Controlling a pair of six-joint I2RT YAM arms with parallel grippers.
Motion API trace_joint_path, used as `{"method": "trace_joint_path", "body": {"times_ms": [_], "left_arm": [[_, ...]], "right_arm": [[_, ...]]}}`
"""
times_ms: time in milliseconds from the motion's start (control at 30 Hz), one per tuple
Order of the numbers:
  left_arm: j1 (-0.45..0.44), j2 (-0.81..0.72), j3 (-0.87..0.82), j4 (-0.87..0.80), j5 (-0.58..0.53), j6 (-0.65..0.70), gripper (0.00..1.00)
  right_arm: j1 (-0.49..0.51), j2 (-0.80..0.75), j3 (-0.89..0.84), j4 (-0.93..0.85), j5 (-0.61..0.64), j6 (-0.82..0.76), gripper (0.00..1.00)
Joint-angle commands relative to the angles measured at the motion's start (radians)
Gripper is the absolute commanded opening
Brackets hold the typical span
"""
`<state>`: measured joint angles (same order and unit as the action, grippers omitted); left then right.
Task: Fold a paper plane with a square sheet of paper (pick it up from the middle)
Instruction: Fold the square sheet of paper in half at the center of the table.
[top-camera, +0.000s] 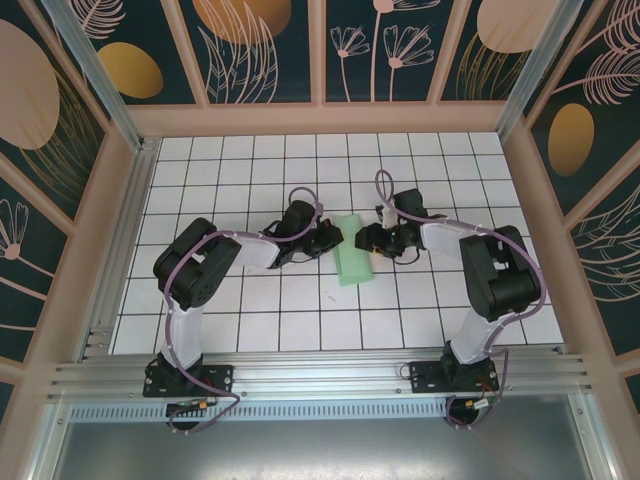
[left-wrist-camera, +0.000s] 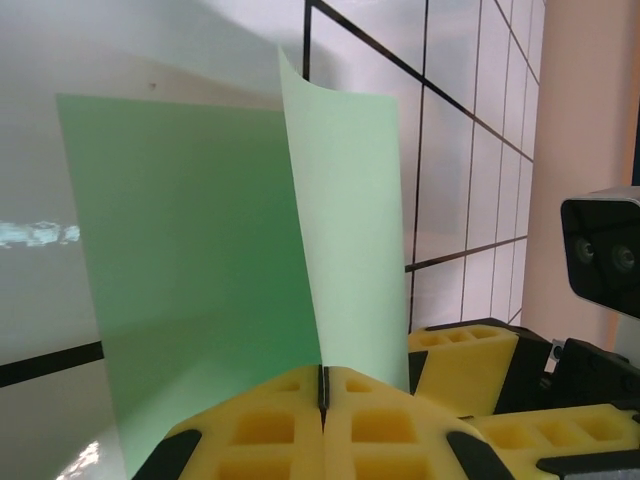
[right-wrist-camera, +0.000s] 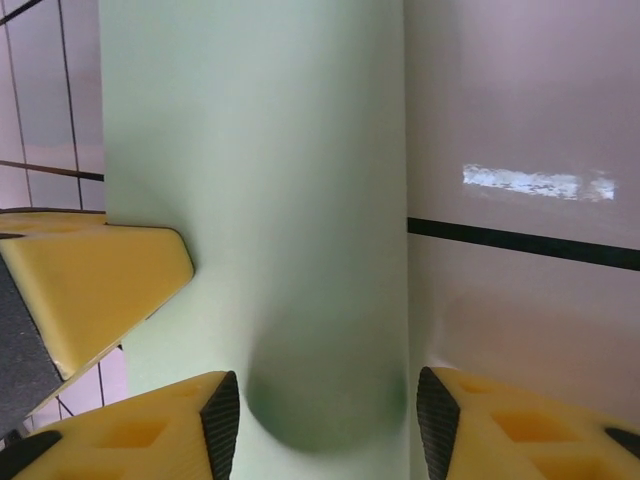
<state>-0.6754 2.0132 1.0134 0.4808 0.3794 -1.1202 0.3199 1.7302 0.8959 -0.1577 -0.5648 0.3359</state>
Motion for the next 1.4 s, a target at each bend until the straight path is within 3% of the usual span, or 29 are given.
{"method": "trace_joint_path", "body": {"times_ms": [0, 167, 267, 367, 500, 1367], "left_arm": [[-0.006, 0.015, 0.012, -0.031, -0.018, -0.01, 0.03], [-0.004, -0.003, 0.019, -0.048, -0.025, -0.005, 0.13], [0.005, -0.027, 0.019, -0.074, -0.039, 0.009, 0.26], [0.028, -0.082, -0.009, -0.116, -0.093, 0.02, 0.39], [0.047, -0.163, -0.057, -0.176, -0.195, 0.045, 0.49], [0.065, -0.149, -0.047, -0.219, -0.183, 0.084, 0.52]], "right_arm": [[0.014, 0.035, 0.035, -0.05, 0.03, -0.051, 0.49], [0.033, 0.06, 0.048, -0.082, 0.08, -0.072, 0.44], [0.041, 0.065, 0.054, -0.096, 0.115, -0.081, 0.43], [0.052, 0.072, 0.056, -0.106, 0.145, -0.085, 0.43], [0.07, 0.084, 0.065, -0.124, 0.189, -0.093, 0.43], [0.123, 0.137, 0.09, -0.172, 0.303, -0.143, 0.45]]}}
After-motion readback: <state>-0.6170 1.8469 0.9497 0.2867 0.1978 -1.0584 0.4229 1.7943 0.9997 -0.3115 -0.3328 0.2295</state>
